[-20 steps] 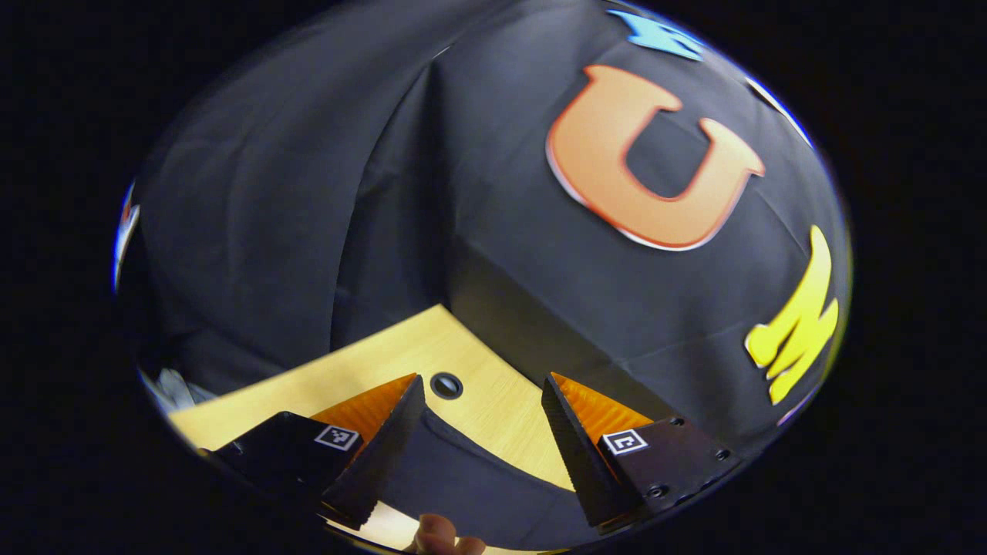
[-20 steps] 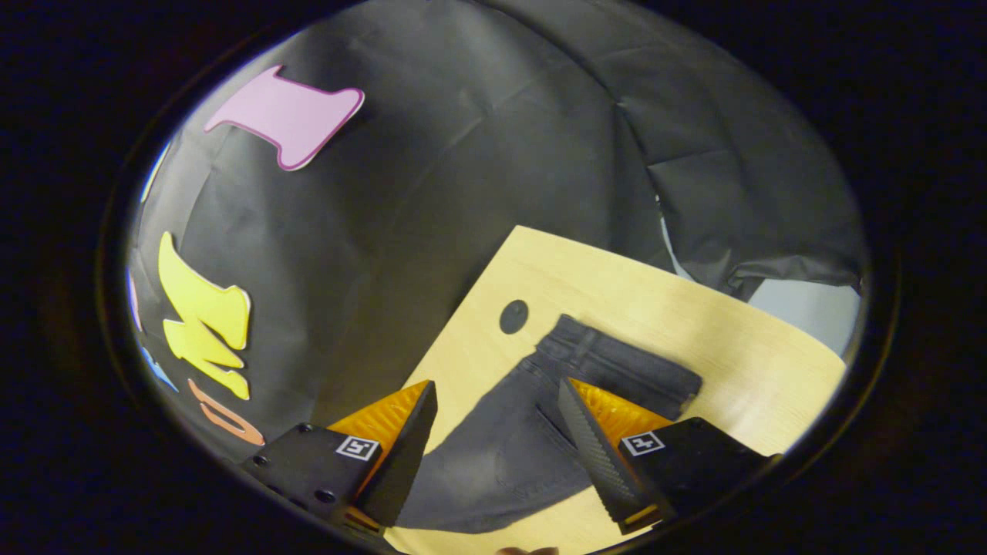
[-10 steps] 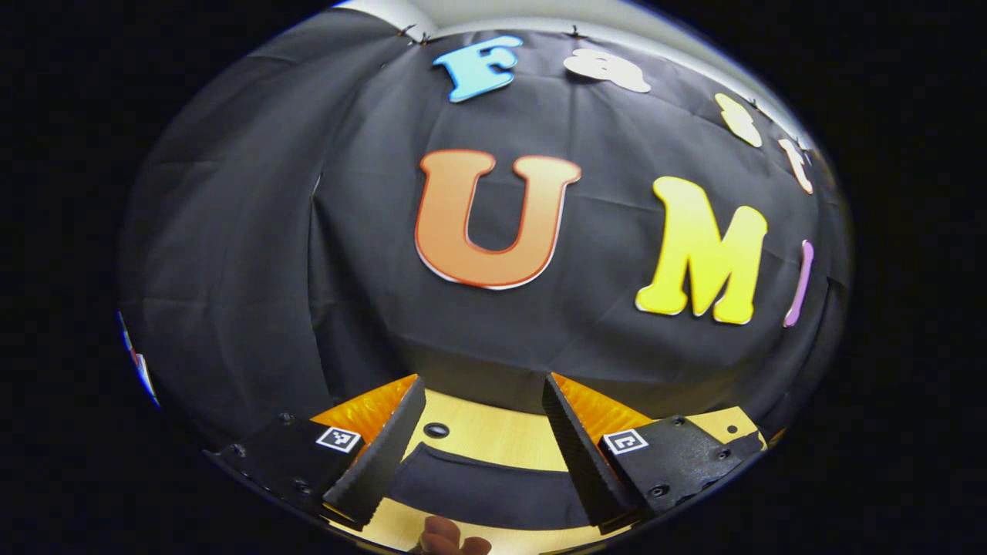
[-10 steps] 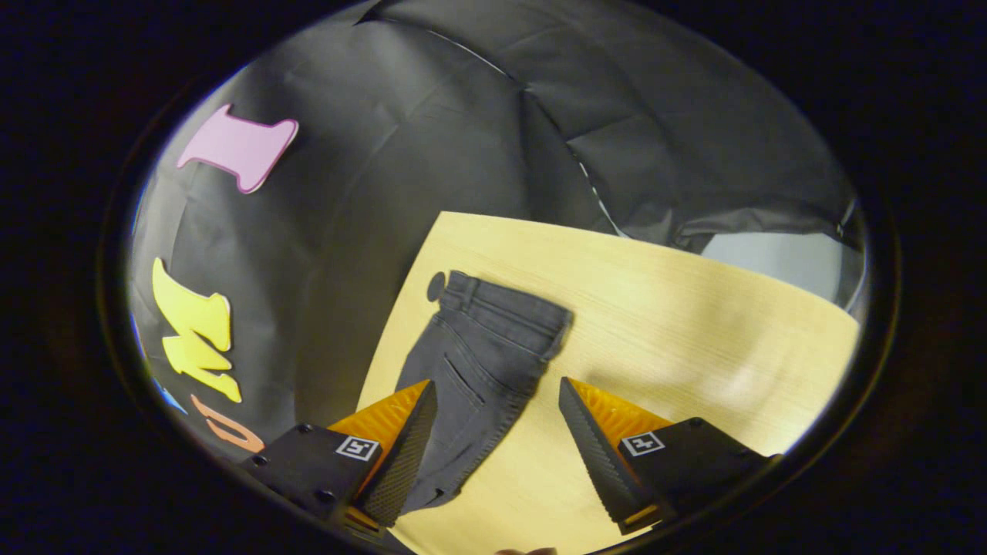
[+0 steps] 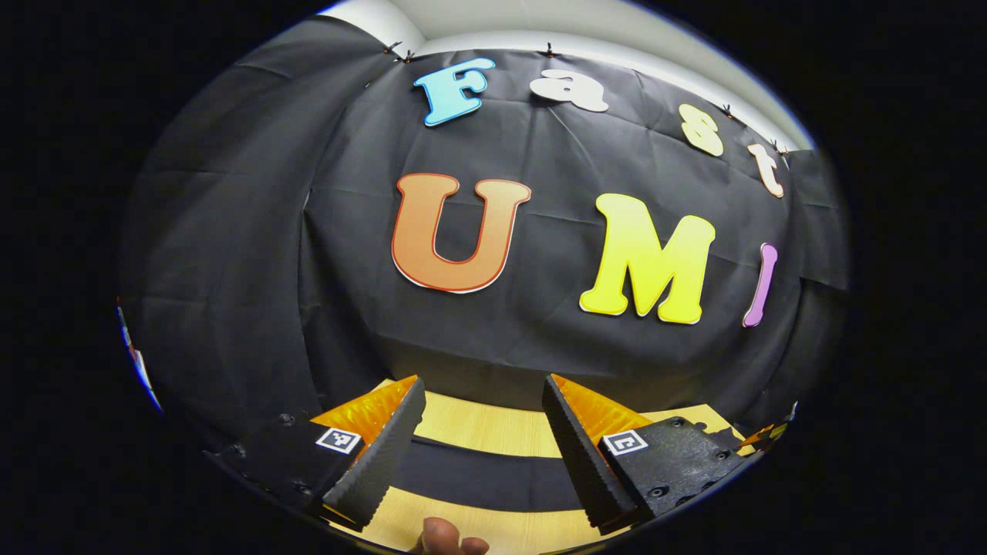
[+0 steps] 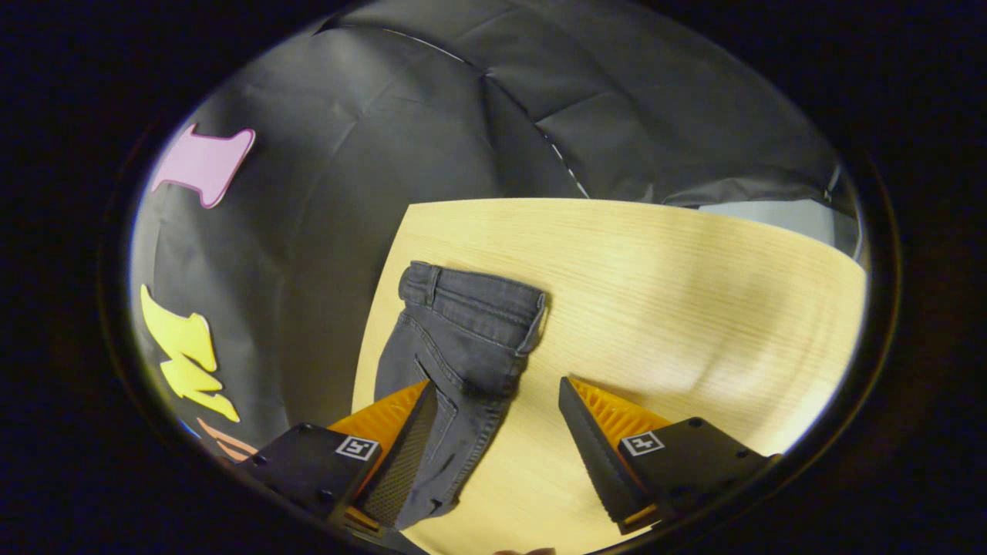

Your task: Grasp the waist and the cuffs of the jeans and fold them to make the two legs overlap; first hold the waist and fold one-third of the jeans toward the cuffs, then hold the cuffs and fold the remaining one-third in the same direction to finish folding.

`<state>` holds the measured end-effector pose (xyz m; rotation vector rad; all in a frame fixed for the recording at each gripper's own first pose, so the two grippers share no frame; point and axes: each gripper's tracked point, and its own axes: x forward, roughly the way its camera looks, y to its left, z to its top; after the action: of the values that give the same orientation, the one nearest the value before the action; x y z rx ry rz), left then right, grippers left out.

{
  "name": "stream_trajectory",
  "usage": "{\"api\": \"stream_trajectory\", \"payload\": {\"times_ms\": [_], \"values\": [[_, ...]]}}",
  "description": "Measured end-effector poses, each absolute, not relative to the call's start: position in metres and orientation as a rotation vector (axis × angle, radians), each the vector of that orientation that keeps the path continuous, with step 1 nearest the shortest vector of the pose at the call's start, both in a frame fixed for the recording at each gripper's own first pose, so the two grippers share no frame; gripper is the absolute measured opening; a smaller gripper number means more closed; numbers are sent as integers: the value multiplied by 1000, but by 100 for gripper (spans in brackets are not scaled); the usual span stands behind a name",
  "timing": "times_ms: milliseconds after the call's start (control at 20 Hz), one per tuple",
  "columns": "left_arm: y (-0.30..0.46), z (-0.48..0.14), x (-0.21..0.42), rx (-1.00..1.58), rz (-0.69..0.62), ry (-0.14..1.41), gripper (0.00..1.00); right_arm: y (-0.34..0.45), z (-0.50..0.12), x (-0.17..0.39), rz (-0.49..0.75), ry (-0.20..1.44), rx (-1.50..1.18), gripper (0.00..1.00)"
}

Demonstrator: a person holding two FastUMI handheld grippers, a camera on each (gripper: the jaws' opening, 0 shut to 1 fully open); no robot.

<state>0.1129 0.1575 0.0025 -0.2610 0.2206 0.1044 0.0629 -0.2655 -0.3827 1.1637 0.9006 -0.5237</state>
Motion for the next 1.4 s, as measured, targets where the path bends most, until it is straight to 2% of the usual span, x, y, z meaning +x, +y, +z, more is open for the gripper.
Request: {"api": "stream_trajectory", "payload": {"times_ms": [50,100,150,250,300,350,400,450,500,550,700,750,800,850,900,1000,1300,1350,1400], "values": [[153,-2,104,-271,108,226,98,-265,-384,70,-528,887,1183,98],[148,-2,100,-279,111,227,98,-265,-385,74,-533,878,1197,92],[145,0,99,-278,115,225,98,-265,-386,78,-540,868,1210,98],[148,5,96,-262,126,215,98,-266,-387,88,-547,851,1241,96],[150,6,94,-253,129,212,92,-266,-389,93,-552,840,1255,95],[151,7,93,-245,132,210,98,-266,-391,96,-559,837,1266,95],[153,8,92,-239,135,212,98,-267,-394,98,-566,831,1273,89],[153,7,91,-236,136,217,98,-267,-394,99,-570,827,1281,89],[153,7,89,-234,139,222,98,-268,-397,98,-582,831,1276,80],[153,7,88,-233,140,224,98,-269,-401,95,-592,844,1259,79],[150,5,87,-231,141,231,98,-271,-411,94,-610,855,1263,35],[150,6,87,-234,141,231,98,-275,-407,92,-608,840,1268,37],[149,6,87,-236,140,233,98,-272,-408,94,-598,840,1276,22],[149,6,87,-239,140,233,98,-275,-412,97,-603,827,1278,22],[149,6,87,-241,142,234,98,-273,-410,96,-591,825,1275,12],[148,3,86,-245,143,243,98,-273,-410,94,-585,831,1240,3],[151,1,81,-237,149,248,98,-269,-390,103,-567,830,1045,3],[152,1,80,-238,149,246,98,-266,-379,109,-548,814,988,0],[155,2,79,-237,153,246,100,-263,-367,114,-526,796,932,3]]}}
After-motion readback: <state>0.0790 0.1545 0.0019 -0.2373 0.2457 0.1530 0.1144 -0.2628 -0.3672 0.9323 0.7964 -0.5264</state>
